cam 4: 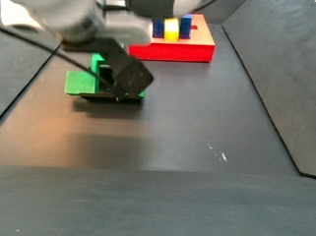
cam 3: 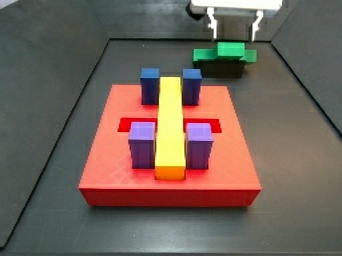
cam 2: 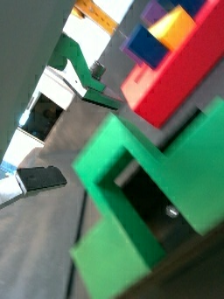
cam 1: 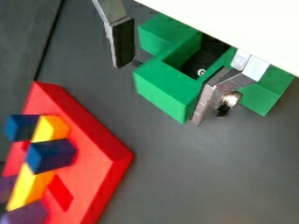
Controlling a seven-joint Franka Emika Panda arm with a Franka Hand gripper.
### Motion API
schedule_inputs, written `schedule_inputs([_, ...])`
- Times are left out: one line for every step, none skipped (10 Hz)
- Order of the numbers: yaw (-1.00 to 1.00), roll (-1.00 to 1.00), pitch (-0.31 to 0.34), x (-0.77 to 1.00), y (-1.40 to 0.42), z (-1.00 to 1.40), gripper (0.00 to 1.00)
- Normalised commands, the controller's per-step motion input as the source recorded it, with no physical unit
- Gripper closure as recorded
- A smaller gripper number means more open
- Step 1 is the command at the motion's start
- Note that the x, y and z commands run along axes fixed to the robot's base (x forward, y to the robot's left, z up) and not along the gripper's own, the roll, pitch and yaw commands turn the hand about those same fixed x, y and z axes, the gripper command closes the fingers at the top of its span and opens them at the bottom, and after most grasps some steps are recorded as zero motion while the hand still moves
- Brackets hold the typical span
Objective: Pick up the green object. Move up. Place the green object on the fixture. Regrasp the green object. Move to above the board. Insert the green object.
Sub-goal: Regrasp the green object.
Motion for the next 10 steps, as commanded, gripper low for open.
schedule_inputs([-0.06,-0.09,-0.066,0.0,0.02,0.67,0.0])
schedule_inputs([-0.16,0.12,-0.029,-0.13,-0.03,0.58,0.0])
schedule_inputs([-0.26,1.0,0.0,-0.31,-0.45,0.37,0.0])
schedule_inputs([-0.18,1.0,0.0,-0.09,-0.33,0.13,0.0])
schedule_inputs([-0.17,1.0,-0.229,0.0,-0.39,0.0,0.0])
schedule_inputs([-0.03,1.0,-0.611,-0.09,-0.39,0.07,0.0])
schedule_inputs([0.07,1.0,-0.72,-0.1,-0.3,0.11,0.0])
schedule_inputs([0.39,1.0,-0.689,0.07,-0.2,0.12,0.0])
schedule_inputs([0.44,1.0,-0.663,0.08,-0.12,0.14,0.0])
schedule_inputs([0.49,1.0,-0.583,0.07,-0.06,0.13,0.0])
